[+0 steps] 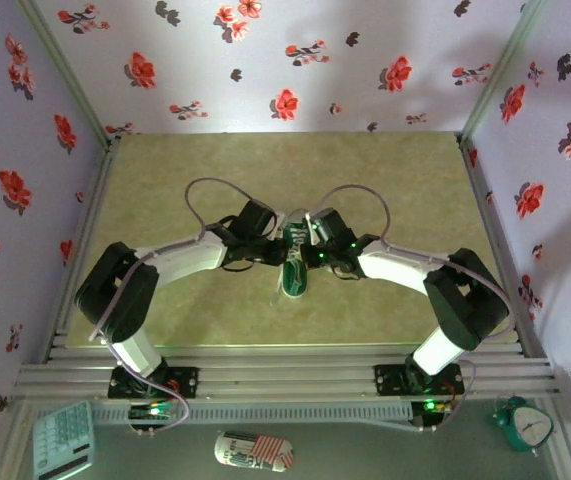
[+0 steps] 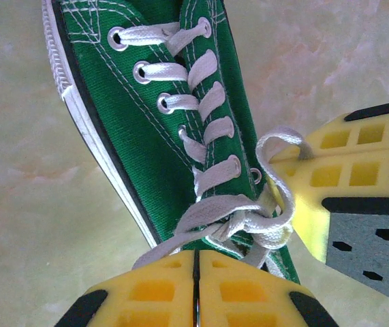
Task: Tie the shoes
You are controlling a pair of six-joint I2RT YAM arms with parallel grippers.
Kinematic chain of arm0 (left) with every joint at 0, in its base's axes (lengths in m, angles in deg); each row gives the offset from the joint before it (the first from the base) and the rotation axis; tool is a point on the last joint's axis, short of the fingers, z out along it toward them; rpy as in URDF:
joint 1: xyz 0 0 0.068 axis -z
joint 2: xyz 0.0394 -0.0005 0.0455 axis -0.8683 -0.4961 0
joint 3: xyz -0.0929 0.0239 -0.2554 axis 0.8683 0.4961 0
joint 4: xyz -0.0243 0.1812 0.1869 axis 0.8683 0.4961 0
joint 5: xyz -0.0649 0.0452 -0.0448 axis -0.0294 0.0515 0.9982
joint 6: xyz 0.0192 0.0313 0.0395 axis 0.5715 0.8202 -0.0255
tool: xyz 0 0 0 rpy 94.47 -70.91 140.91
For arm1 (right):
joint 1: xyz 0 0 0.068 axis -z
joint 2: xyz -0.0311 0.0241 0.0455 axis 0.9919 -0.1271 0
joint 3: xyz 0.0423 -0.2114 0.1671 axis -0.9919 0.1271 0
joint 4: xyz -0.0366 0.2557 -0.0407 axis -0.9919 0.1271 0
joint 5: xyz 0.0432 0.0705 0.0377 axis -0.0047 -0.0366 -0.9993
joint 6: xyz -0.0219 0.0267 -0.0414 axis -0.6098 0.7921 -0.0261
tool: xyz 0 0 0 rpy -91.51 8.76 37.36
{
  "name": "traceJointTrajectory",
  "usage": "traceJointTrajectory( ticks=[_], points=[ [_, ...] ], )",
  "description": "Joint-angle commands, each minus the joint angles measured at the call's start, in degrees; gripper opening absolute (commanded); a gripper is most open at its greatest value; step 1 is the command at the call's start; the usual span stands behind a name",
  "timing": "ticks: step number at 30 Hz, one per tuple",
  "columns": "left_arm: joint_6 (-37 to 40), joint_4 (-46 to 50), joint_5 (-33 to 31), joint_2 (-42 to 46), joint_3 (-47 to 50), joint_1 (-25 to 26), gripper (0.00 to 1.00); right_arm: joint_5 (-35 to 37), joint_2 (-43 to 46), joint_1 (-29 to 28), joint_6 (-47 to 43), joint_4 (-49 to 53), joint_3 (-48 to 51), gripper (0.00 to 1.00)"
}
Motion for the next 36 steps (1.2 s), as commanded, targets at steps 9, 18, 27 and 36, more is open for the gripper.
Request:
traceJointTrajectory(
  ticks=[9,18,27,36],
  points=[
    [1.6,-0.2,-0.9,-1.6,-0.3,0.1,0.16,-0.6,-0.2,0.1,0.2,0.4,-1.6,0.00],
    [1.5,-0.8,-0.9,-1.6,0.7,0.1,0.20,-0.7,-0.4,0.1,0.4,0.3,-1.7,0.00],
    [1.4,-1.5,-1.0,-2.8,0.5,0.0,0.21,-0.9,-0.4,0.1,0.3,0.7,-1.9,0.00],
    [1.4,-1.8,-1.3,-3.7,0.8,-0.3,0.22,-1.1,-0.5,0.0,0.4,0.5,-1.8,0.00]
  ],
)
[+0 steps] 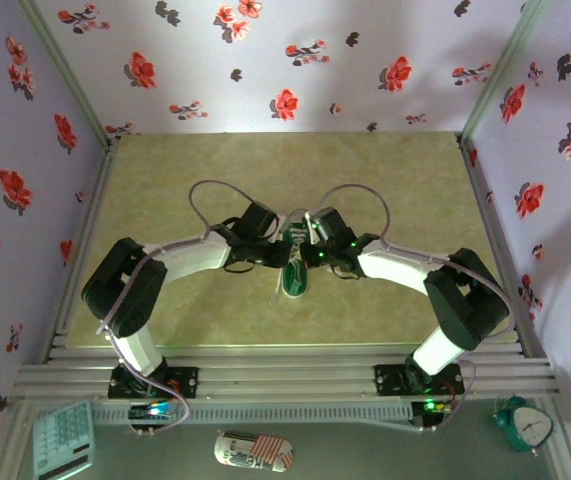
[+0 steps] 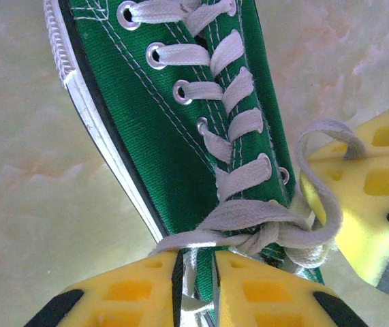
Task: Tie the shoes
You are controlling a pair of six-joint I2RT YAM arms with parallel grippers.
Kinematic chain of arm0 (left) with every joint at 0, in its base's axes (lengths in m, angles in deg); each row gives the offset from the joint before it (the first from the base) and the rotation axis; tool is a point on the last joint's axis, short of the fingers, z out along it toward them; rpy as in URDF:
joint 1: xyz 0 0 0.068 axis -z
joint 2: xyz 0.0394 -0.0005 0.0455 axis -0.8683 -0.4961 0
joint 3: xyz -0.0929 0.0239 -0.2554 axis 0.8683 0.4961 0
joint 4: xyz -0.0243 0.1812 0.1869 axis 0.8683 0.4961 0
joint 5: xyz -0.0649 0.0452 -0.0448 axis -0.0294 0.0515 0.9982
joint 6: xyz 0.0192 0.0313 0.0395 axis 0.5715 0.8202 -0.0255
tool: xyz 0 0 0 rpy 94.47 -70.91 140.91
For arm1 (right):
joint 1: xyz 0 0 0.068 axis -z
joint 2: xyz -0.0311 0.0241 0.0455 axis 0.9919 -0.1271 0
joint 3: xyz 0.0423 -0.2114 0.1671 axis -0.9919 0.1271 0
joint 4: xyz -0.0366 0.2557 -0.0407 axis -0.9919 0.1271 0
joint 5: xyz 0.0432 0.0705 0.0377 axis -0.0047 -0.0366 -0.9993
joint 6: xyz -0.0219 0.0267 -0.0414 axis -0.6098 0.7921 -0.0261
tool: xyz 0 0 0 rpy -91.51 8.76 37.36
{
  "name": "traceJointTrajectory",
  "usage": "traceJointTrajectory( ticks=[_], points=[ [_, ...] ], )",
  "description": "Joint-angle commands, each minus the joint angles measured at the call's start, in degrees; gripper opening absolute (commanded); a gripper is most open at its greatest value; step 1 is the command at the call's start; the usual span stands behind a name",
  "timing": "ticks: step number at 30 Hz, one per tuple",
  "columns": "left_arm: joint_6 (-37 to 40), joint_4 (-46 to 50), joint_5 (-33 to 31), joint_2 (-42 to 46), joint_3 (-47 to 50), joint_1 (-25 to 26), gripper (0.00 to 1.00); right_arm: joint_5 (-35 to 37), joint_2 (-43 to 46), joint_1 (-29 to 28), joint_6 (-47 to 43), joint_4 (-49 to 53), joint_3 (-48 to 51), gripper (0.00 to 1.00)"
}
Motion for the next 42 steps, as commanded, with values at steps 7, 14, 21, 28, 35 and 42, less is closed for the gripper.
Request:
traceJointTrajectory(
  ticks=[7,14,21,28,35,42],
  points=[
    [0.7,-1.9,-0.8,-2.1,0.9,-0.2,0.22,-0.7,-0.6,0.0,0.2,0.6,-1.5,0.00],
    [0.4,-2.7,-0.6,-3.2,1.5,-0.3,0.19,-0.8,-0.5,0.1,0.3,0.4,-1.5,0.00],
    [0.3,-2.7,-0.5,-2.7,1.4,-0.2,0.06,-0.8,-0.6,0.1,0.3,0.6,-1.6,0.00],
    [0.1,-2.1,-1.2,0.5,1.4,-0.2,0.00,-0.6,-0.5,0.0,0.1,0.8,-1.6,0.00],
    [-0.5,-3.1,-1.2,5.7,3.1,-0.3,0.00,-0.3,-0.7,0.0,0.1,0.7,-1.6,0.00],
    [-1.2,-6.5,1.0,9.5,5.7,-0.7,0.00,1.1,-0.6,0.1,0.5,0.8,-1.5,0.00]
  ],
)
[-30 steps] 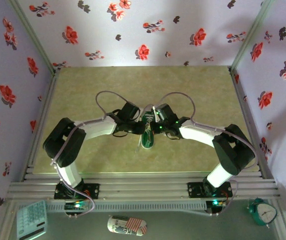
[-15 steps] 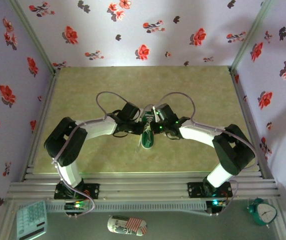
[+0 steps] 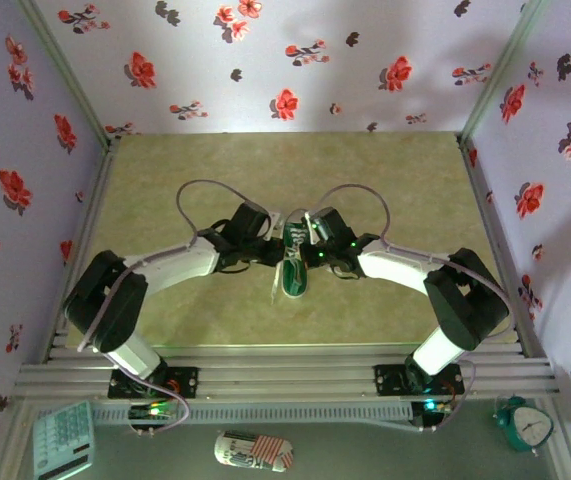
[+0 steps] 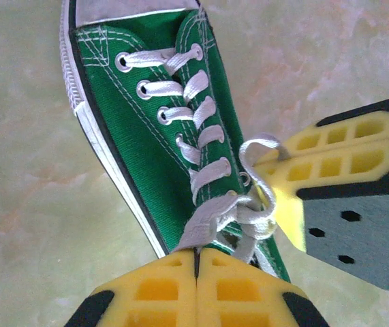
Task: Tie the shoes
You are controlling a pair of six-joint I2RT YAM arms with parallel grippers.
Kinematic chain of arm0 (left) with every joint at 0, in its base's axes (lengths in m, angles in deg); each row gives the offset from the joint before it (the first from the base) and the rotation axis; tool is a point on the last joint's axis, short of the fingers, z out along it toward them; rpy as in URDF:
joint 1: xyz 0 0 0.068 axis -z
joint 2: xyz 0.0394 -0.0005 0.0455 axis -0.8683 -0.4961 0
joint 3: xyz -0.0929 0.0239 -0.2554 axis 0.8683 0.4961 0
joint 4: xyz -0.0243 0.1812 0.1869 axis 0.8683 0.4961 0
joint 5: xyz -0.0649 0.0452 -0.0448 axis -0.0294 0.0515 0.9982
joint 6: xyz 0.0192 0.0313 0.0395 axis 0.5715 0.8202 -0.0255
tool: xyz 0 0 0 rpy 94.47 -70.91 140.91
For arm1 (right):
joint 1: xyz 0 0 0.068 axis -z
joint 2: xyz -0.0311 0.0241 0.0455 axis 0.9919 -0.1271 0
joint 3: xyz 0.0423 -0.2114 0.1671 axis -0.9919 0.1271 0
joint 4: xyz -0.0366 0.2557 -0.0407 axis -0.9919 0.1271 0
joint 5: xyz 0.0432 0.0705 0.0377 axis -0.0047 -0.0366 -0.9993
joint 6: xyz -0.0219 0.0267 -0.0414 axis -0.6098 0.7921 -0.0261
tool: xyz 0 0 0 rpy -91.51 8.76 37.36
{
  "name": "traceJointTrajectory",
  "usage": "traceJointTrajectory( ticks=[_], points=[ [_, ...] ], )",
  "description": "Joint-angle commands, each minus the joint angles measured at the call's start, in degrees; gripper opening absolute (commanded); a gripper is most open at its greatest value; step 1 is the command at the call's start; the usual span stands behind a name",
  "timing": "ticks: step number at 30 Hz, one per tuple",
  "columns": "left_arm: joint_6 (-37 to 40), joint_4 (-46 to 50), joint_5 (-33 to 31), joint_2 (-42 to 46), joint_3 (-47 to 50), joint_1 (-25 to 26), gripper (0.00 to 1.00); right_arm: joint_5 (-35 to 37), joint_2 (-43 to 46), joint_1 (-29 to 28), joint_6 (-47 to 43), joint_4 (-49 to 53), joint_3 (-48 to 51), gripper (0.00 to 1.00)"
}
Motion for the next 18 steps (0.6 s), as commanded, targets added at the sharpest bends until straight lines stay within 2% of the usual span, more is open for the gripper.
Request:
traceJointTrajectory(
  ticks=[1,7,18],
  points=[
    [-1.2,-4.0,2.6,2.0,1.8,-0.7,0.00,1.7,-0.7,0.0,0.5,0.9,-1.5,0.00],
    [-2.9,-11.7,8.9,3.6,4.9,-1.1,0.00,4.9,-0.9,0.0,1.1,3.6,-2.4,0.00],
    [-8.4,-24.9,12.3,8.2,13.5,-5.7,0.00,6.8,-0.9,0.3,1.5,5.1,-2.4,0.00]
  ],
)
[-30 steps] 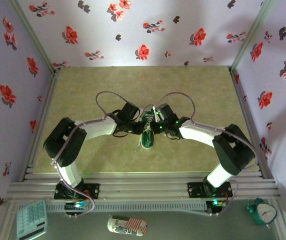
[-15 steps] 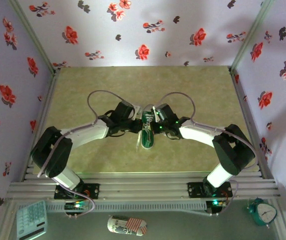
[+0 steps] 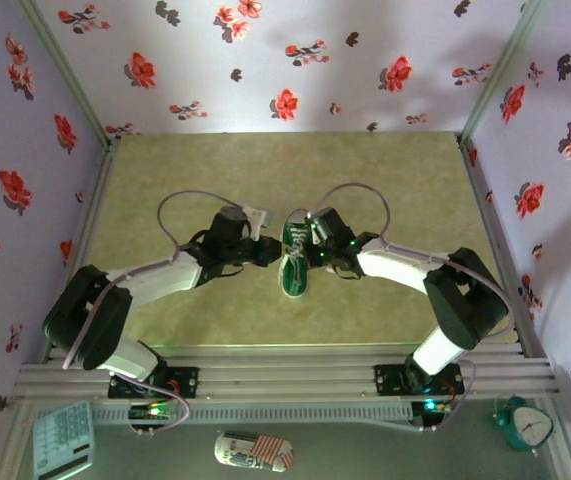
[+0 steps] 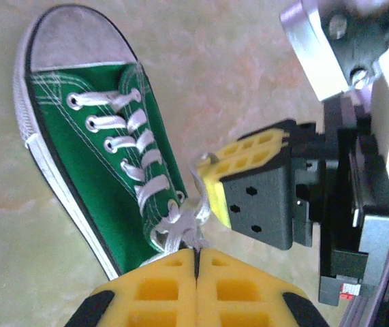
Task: Tie the shoes
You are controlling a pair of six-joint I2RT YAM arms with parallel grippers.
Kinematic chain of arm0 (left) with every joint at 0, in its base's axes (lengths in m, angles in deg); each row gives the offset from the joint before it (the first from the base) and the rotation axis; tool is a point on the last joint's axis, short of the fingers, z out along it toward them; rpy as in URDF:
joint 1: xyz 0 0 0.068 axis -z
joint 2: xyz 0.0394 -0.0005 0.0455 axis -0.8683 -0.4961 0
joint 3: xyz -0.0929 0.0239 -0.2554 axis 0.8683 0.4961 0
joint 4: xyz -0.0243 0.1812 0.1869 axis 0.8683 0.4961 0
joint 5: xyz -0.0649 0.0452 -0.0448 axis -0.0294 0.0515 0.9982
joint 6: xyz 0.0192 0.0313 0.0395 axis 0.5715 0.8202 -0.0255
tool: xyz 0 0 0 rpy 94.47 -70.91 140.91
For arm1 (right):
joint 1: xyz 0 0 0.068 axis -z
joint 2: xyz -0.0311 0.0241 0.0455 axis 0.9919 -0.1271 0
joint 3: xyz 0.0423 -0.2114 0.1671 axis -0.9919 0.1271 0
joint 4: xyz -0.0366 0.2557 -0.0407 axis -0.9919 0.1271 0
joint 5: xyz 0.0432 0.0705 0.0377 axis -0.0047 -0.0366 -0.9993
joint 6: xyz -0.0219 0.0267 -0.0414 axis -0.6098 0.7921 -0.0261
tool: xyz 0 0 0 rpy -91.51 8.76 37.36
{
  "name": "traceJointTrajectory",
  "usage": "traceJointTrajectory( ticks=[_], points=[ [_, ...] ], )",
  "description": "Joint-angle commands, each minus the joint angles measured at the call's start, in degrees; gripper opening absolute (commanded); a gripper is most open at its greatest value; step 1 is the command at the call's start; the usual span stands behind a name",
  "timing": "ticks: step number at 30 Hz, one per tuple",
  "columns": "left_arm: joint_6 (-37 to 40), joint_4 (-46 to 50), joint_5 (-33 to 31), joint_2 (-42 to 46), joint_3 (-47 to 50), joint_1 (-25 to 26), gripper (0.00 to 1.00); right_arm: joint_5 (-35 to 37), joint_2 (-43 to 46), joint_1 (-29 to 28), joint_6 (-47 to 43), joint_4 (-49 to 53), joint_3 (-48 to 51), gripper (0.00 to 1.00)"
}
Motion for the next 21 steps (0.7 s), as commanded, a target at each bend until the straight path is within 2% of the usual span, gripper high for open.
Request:
traceJointTrajectory(
  ticks=[1,6,21],
  points=[
    [-3.3,-6.7,1.9,1.4,2.4,-2.0,0.00,1.8,-0.6,0.3,1.1,1.6,-1.3,0.00],
    [-4.7,-9.1,2.1,0.5,4.3,-3.7,0.00,2.1,-0.3,0.5,1.1,1.9,-0.8,0.00],
    [-6.1,-6.5,-1.2,-7.7,1.6,-6.2,0.00,2.7,4.7,1.3,1.4,0.9,3.5,0.00]
  ],
)
